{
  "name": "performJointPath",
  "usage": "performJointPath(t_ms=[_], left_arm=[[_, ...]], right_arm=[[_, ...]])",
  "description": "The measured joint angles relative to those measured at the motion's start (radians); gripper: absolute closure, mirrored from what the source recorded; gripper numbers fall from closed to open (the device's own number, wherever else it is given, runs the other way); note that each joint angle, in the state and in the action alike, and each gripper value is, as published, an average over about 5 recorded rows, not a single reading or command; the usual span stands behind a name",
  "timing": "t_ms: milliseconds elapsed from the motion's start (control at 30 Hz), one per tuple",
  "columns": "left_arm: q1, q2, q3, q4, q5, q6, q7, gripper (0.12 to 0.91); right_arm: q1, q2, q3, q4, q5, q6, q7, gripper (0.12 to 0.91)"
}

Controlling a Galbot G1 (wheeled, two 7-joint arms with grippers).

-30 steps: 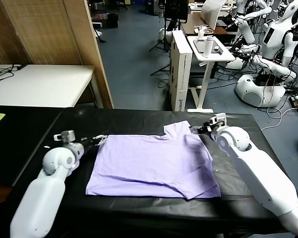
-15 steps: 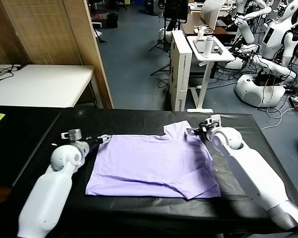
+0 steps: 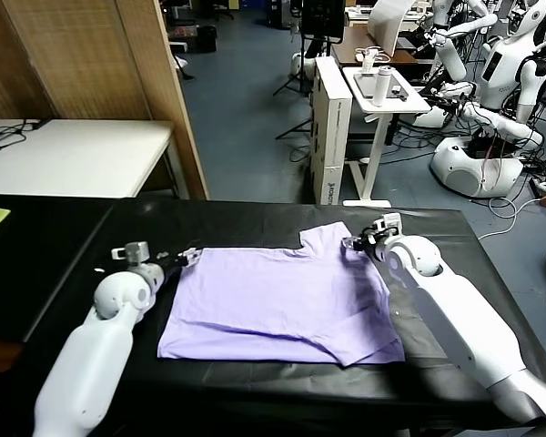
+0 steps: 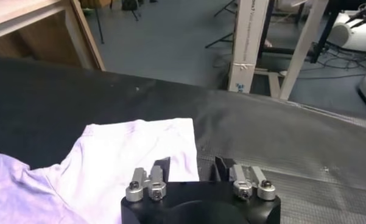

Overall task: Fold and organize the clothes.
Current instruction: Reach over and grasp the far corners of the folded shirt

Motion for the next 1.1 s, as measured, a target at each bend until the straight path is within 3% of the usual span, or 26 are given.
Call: performJointPath(t_ms=[400,667,867,1100], left_arm=[[-0.008,-0.004,0.015,0.002,0.018,-0.017,0.005,0.487],[-0.010,-0.004,0.017,0.011,0.028,-0.030,0.007,0.760],[-0.011,-0.004,0.019,0.015,0.033,-0.036,0.010,0.806],[-0.011,-0.005,0.020,0.011,0.034,-0.040,0.010,0.813]], right_arm=[[-0.003,0.003,0.004,-0.006,-0.005,0.001,-0.006,0.710],[-0.003,0.009,0.005,-0.016,-0.014,0.006,-0.014,0.823],[-0.013,0.012,0.015,-0.015,-0.029,0.024,-0.024,0.883],[-0.029,0.007,0.040,0.006,-0.025,0.065,-0.031,0.886]])
